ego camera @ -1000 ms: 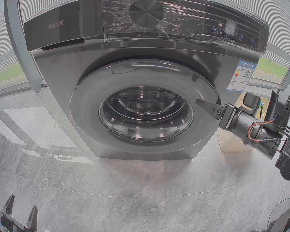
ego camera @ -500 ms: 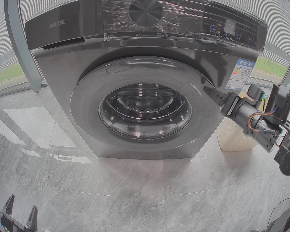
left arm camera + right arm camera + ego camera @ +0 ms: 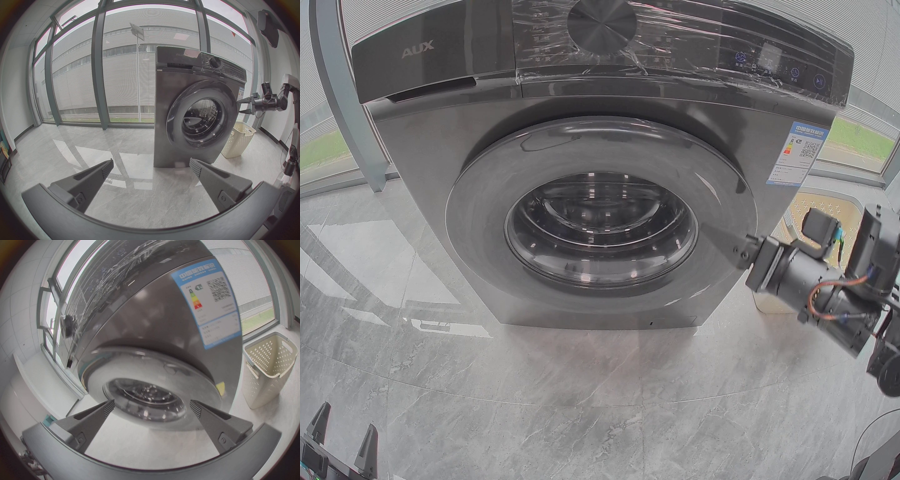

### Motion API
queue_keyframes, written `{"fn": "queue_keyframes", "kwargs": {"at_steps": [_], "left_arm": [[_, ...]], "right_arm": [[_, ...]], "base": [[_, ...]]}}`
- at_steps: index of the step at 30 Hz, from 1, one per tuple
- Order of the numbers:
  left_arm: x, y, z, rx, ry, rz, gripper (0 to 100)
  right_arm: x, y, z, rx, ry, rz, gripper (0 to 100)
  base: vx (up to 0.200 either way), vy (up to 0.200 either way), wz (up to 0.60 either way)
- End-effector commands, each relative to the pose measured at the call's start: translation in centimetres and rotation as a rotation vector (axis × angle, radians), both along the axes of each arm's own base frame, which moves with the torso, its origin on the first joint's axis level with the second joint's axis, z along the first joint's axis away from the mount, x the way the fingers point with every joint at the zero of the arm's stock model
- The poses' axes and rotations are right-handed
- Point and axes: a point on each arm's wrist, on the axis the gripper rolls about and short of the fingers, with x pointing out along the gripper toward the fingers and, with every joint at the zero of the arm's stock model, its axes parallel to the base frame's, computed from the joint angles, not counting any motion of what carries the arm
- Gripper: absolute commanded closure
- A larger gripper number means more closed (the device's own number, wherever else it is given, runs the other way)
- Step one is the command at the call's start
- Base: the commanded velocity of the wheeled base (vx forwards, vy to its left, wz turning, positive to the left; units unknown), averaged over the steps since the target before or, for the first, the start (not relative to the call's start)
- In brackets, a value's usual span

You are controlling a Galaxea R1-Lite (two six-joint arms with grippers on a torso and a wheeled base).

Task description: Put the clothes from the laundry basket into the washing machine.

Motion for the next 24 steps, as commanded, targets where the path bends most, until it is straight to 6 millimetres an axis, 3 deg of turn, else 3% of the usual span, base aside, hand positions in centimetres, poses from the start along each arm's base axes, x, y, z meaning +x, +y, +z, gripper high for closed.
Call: {"fn": "queue_keyframes", "kwargs": {"at_steps": [1,4,9,15,19,24], "left_arm": [[0.0,0.0,-0.5,0.0,0.004,0.0,0],[0.0,0.0,-0.5,0.0,0.004,0.0,0],[0.0,0.0,-0.5,0.0,0.004,0.0,0],[0.0,0.0,-0.5,0.0,0.004,0.0,0],[0.0,0.0,-0.5,0.0,0.004,0.0,0],[0.0,0.0,-0.5,0.001,0.004,-0.003,0]], "right_arm": [[-4.9,-0.4,-1.7,-0.083,0.007,0.141,0],[-6.0,-1.0,-2.7,-0.118,0.017,0.161,0],[-6.8,-2.0,-2.5,-0.103,0.002,0.163,0],[-9.7,-5.5,-4.0,-0.195,-0.064,0.172,0],[-11.5,-9.6,-5.4,-0.266,-0.113,0.011,0],[-13.9,-12.6,-5.5,-0.24,-0.225,-0.13,0]], "base": [[0.0,0.0,0.0],[0.0,0.0,0.0],[0.0,0.0,0.0],[0.0,0.0,0.0],[0.0,0.0,0.0],[0.0,0.0,0.0]]}}
